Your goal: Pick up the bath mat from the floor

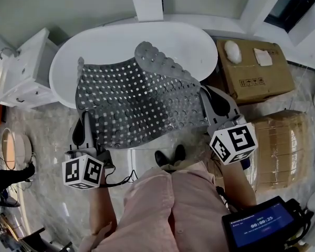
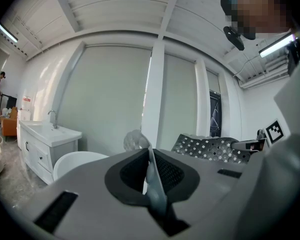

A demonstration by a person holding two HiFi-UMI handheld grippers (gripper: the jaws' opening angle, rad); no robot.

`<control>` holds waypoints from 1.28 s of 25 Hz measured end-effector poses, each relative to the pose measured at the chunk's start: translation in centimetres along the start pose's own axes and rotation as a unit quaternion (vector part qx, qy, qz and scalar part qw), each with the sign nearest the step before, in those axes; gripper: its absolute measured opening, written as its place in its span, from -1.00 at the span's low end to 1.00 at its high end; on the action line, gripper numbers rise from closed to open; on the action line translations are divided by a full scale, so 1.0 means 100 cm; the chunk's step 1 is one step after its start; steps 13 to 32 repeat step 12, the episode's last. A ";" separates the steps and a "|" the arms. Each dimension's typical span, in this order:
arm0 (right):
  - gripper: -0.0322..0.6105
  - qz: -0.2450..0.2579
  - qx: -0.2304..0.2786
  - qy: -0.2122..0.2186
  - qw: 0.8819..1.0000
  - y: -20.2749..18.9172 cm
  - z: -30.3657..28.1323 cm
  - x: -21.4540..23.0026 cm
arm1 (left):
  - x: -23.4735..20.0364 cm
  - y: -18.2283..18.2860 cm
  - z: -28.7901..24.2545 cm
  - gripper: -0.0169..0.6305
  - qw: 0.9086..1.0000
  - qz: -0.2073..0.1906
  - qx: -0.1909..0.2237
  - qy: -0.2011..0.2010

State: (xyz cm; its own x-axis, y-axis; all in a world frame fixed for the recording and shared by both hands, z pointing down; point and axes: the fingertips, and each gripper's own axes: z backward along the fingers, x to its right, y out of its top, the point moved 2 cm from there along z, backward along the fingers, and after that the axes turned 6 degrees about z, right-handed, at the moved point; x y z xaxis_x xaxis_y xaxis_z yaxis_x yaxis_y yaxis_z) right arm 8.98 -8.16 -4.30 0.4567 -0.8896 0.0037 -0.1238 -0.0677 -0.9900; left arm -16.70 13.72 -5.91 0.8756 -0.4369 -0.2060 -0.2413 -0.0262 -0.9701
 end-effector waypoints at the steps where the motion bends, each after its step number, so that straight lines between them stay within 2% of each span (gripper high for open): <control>1: -0.82 0.001 0.000 0.000 1.000 0.000 0.000 -0.001 | 0.000 0.000 0.000 -0.84 1.000 0.001 0.000 -0.001; 32: -0.82 0.011 -0.005 -0.001 1.000 0.006 -0.010 -0.006 | -0.009 0.005 -0.005 -0.84 1.000 0.006 -0.002 -0.002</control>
